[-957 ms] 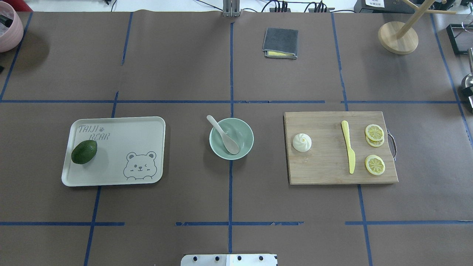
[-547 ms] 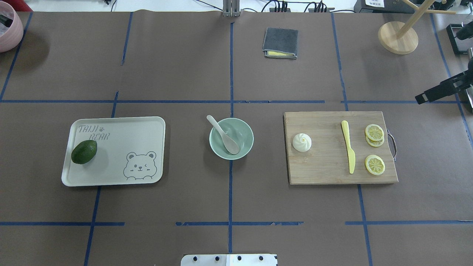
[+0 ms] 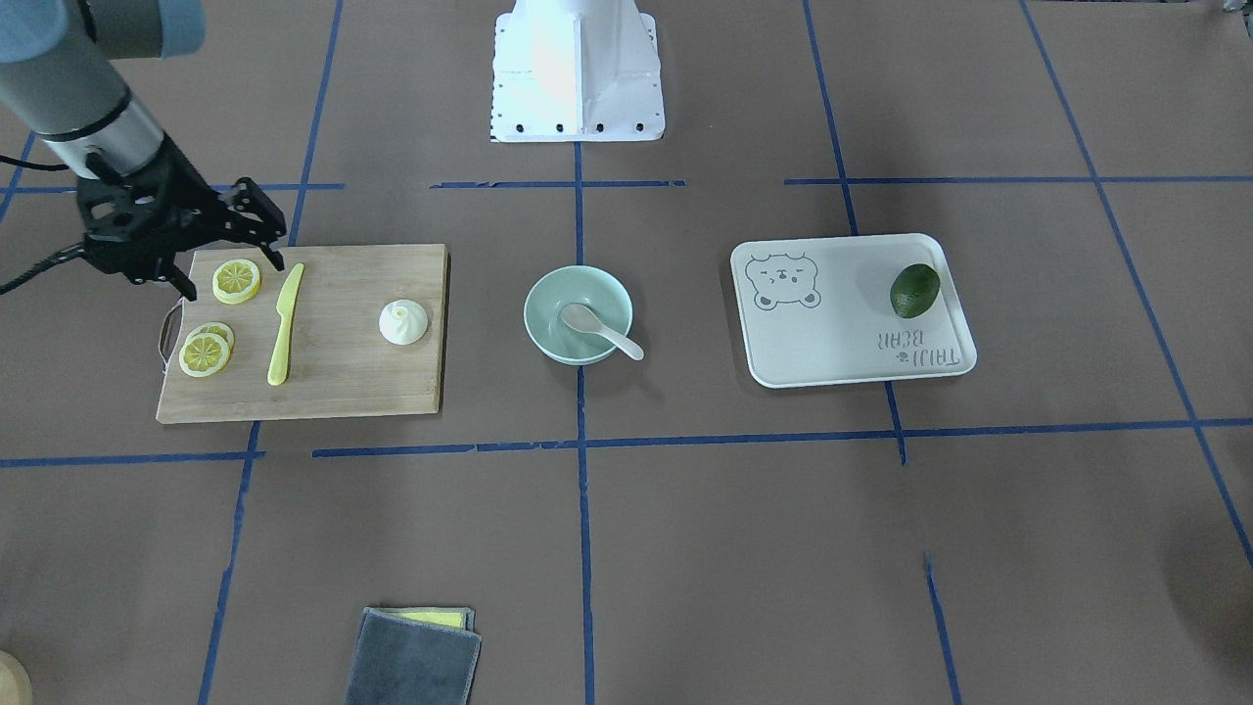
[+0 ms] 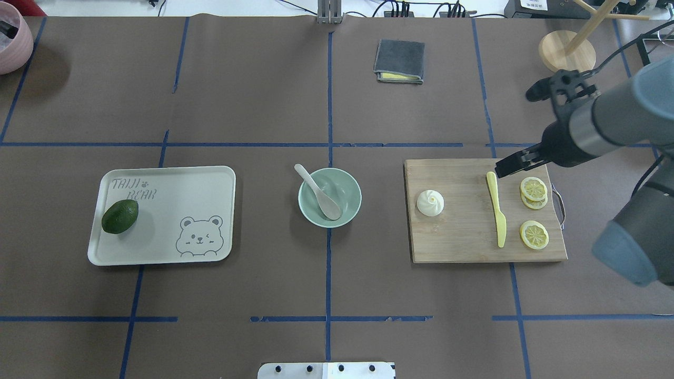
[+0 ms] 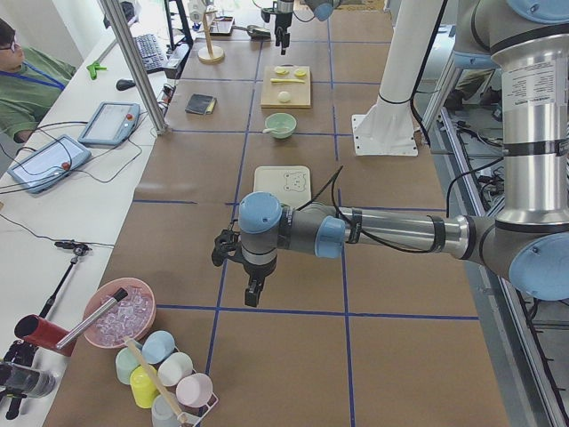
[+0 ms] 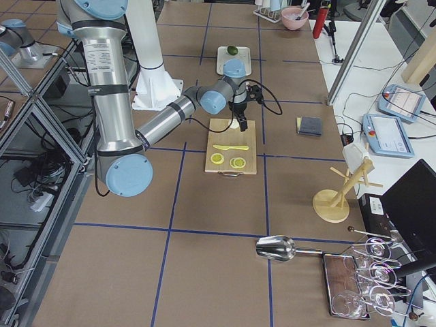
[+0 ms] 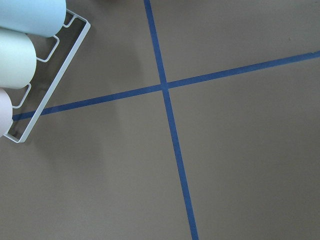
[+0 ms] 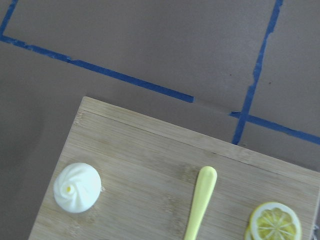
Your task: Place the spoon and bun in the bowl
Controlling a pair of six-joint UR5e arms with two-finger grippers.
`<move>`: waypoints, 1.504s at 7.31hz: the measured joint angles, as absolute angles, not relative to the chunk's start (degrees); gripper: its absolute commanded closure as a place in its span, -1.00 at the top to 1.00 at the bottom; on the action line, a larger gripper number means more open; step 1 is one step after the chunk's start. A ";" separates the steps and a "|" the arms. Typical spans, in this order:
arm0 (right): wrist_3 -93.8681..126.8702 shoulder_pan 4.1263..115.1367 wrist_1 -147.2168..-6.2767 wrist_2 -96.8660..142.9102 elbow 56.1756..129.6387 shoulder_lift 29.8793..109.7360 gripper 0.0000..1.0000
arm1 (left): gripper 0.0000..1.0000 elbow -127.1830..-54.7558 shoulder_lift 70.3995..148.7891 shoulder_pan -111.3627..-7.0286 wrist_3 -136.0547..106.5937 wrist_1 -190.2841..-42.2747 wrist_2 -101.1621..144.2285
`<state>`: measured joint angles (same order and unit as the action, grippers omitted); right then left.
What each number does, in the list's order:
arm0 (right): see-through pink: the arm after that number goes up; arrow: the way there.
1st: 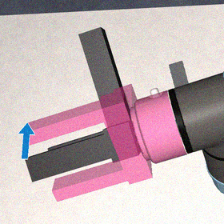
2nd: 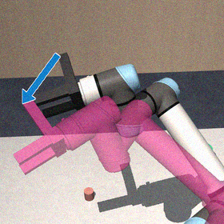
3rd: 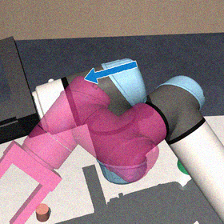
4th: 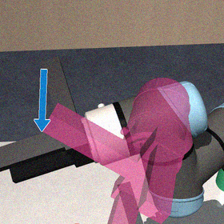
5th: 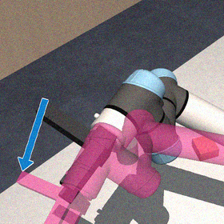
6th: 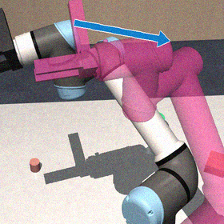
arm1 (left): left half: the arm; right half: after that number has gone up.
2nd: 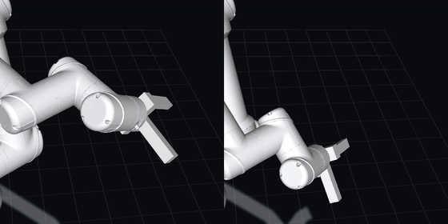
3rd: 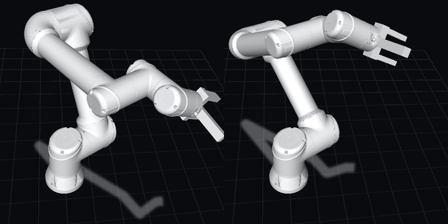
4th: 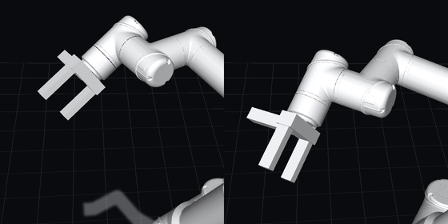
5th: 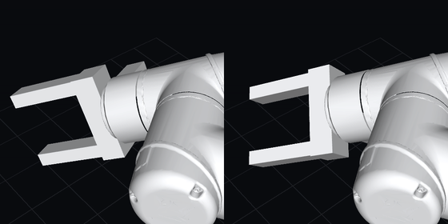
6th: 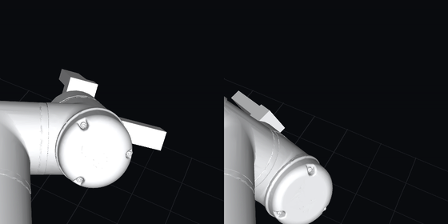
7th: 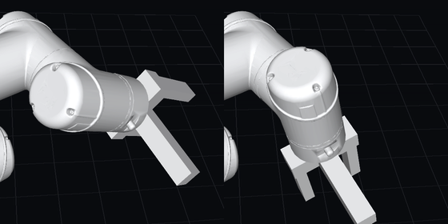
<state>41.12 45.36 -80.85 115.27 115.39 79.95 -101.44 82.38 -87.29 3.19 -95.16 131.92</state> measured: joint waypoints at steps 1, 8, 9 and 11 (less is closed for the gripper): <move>45.02 40.61 -80.82 110.32 113.34 77.47 1.00 | 1.00 -101.31 82.54 -87.30 3.10 -95.27 131.92; 51.63 30.56 -80.90 98.99 105.24 69.66 -0.71 | 1.00 -101.70 82.54 -87.36 2.99 -95.36 131.92; 51.62 30.42 -80.91 98.86 104.73 69.64 -0.80 | 1.00 -101.81 82.54 -87.36 2.99 -95.36 131.92; 51.65 30.35 -80.87 98.81 103.86 69.35 -1.00 | 1.00 -101.93 82.53 -87.36 2.99 -95.36 131.92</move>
